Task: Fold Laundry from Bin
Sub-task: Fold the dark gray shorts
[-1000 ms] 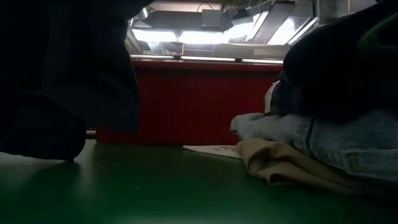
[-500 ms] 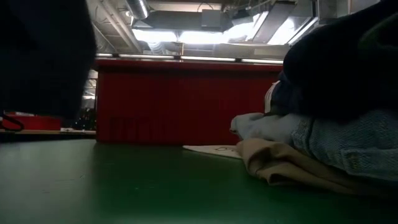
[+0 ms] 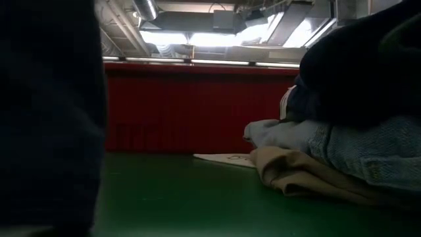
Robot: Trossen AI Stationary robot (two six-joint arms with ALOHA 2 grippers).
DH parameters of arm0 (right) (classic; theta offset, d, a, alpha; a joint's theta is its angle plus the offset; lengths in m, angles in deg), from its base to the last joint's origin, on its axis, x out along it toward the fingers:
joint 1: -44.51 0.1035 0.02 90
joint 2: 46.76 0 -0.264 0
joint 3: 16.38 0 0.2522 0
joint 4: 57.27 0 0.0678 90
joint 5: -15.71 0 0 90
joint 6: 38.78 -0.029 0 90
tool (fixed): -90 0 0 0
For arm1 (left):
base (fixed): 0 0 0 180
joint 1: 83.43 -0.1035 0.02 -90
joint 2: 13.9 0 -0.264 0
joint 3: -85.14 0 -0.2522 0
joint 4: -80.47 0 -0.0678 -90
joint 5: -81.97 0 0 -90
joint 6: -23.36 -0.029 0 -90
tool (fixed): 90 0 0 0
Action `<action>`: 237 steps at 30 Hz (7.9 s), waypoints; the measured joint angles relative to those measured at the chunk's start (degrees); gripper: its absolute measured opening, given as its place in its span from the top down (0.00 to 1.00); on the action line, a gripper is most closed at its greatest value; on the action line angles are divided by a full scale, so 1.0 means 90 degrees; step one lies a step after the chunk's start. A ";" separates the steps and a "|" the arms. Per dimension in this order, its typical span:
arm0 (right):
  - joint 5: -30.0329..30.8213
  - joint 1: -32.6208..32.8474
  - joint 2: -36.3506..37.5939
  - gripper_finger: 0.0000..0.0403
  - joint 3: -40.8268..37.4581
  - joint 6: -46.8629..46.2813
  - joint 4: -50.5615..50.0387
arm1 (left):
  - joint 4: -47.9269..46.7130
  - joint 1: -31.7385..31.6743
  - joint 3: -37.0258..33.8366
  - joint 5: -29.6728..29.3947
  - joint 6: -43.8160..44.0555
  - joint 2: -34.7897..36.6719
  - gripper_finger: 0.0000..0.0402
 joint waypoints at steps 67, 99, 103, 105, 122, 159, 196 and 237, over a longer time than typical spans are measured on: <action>0.1737 -0.2574 -0.0059 0.77 -0.3923 -0.0056 0.2531 | 0.0243 -0.2016 -0.3587 -0.2765 -0.1512 -0.1404 0.64; -0.0796 -0.1912 0.0031 0.56 -0.2544 -0.0238 0.0089 | -0.0644 -0.1387 -0.2001 -0.2446 -0.2203 -0.1382 0.69; -0.0797 -0.1615 0.0028 0.56 -0.2544 -0.0245 0.0110 | 0.0162 -0.1280 -0.2001 -0.2131 -0.2162 -0.1382 0.69; -0.0803 -0.1421 0.0010 0.56 -0.2544 -0.0248 0.0150 | 0.0853 -0.1183 -0.2001 -0.2090 -0.2161 -0.1382 0.69; -0.0319 -0.0130 -0.0423 0.56 -0.2546 -0.0154 0.1995 | 0.3276 -0.0249 -0.1998 -0.2819 -0.1411 -0.2118 0.69; -0.1847 -0.0107 -0.1270 0.56 -0.1568 -0.0195 0.0122 | 0.3184 0.0498 -0.2023 -0.0456 -0.1387 -0.2450 0.69; 0.0389 -0.0328 -0.1233 0.56 -0.2997 -0.0207 0.0690 | 0.2372 0.0210 -0.2001 -0.2276 -0.0914 -0.2220 0.69; 0.0337 0.0891 -0.1436 0.56 -0.2840 -0.0245 0.2403 | 0.2121 0.0313 -0.2504 -0.2793 0.0899 -0.2215 0.69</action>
